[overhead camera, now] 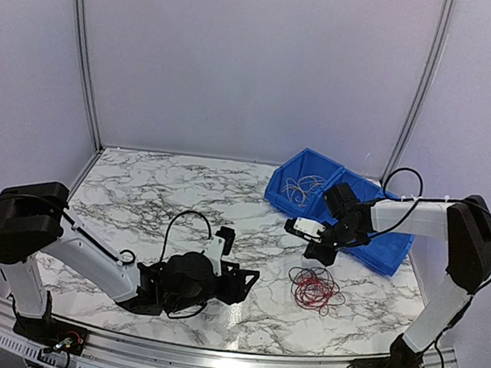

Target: Untangle the cables

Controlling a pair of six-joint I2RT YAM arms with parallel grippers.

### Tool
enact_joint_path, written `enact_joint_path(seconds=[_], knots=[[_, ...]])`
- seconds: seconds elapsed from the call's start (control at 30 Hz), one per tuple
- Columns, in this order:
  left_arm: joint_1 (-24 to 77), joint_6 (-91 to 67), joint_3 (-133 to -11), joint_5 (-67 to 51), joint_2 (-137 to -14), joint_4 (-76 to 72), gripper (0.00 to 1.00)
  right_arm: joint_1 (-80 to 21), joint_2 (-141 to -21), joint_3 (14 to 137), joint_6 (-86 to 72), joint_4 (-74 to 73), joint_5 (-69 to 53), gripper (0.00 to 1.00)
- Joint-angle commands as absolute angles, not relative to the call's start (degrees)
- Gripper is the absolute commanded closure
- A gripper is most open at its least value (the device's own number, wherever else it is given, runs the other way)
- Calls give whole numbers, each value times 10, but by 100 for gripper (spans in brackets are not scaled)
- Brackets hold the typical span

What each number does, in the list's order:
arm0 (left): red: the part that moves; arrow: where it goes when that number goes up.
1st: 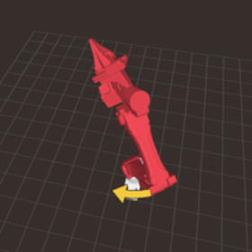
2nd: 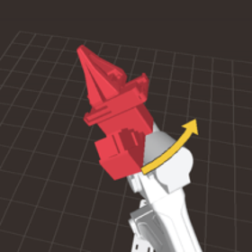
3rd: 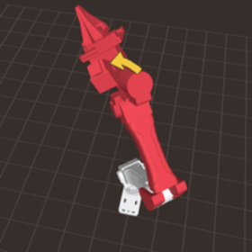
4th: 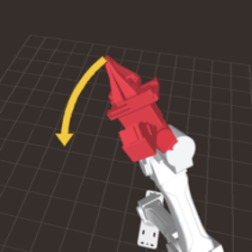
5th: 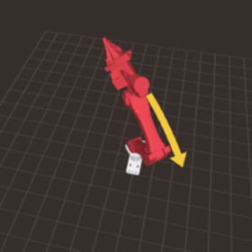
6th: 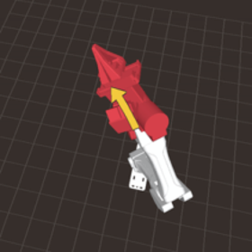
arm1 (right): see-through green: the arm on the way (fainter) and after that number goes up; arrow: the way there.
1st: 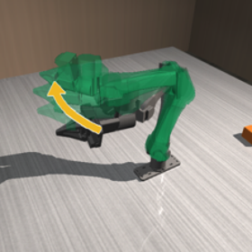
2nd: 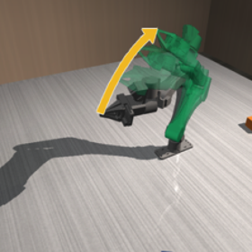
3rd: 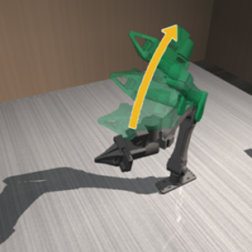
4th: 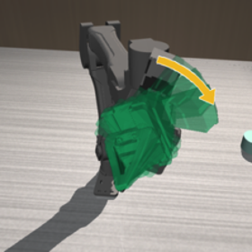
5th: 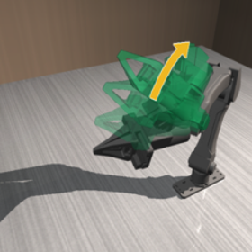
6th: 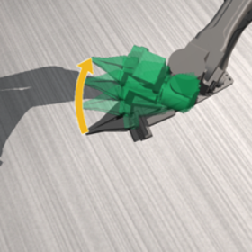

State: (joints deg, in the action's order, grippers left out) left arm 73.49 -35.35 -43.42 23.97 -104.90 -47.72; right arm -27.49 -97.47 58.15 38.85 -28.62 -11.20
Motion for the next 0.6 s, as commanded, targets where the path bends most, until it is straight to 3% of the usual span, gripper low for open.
enact_joint_path(seconds=[0.0,0.17,0.57], knots=[[733,-356,-448,233,-1061,-469,35,-280,-949,602,375,-272,-116,100],[733,-344,-457,229,-1061,-470,35,-280,-905,624,367,-303,-154,100],[738,-170,-555,176,-1065,-477,32,-282,-705,685,341,-361,-435,100]])
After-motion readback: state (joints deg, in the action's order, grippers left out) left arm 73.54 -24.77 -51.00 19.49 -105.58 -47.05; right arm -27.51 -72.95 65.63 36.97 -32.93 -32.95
